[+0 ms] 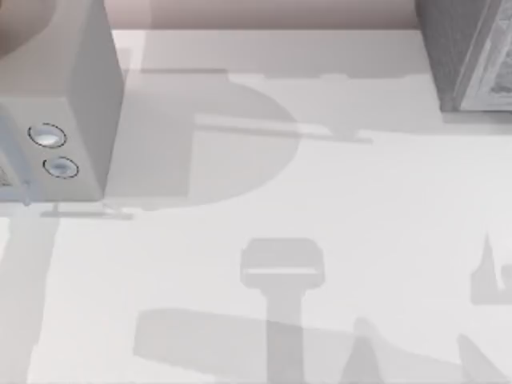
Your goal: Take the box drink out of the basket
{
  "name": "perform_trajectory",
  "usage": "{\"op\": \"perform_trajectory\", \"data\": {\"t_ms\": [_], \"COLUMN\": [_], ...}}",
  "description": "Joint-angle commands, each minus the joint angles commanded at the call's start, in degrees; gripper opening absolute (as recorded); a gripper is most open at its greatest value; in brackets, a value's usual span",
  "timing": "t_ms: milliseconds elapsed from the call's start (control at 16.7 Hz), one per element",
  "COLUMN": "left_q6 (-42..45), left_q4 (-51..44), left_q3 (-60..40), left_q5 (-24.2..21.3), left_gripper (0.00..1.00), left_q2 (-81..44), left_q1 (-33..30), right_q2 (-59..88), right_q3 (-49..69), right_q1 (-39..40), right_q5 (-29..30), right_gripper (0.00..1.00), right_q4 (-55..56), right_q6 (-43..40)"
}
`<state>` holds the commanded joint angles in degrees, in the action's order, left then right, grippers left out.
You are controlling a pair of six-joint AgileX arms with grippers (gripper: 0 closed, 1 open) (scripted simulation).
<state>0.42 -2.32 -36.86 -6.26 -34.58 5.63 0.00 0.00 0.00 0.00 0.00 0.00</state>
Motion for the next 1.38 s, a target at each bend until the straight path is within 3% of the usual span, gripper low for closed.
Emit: {"op": "perform_trajectory", "data": {"t_ms": [300,540,1020,1200,1380], "left_q6": [-0.3,-0.4,-0.3,0.1,1.3], "left_q4": [1.5,2.2,2.6,6.1,13.3], "left_q3": [25.0,35.3,36.7,34.6,29.7], "left_q5": [4.0,5.9,6.6,10.4,17.6], "left_gripper": [0.00,0.00,0.00,0.00,0.00], "left_q2": [23.3,33.1,33.7,28.5,18.9], "left_q1": [-3.6,-5.3,-5.8,-8.7,-14.5], "right_q2": [0.0,0.0,0.0,0.0,0.0], "right_q3": [0.0,0.0,0.0,0.0,0.0], "right_q1": [0.0,0.0,0.0,0.0,0.0], "right_q5": [0.0,0.0,0.0,0.0,0.0], "right_gripper": [1.00,1.00,1.00,1.00,1.00], "right_q4": [0.0,0.0,0.0,0.0,0.0], "right_q6": [0.0,0.0,0.0,0.0,0.0]}}
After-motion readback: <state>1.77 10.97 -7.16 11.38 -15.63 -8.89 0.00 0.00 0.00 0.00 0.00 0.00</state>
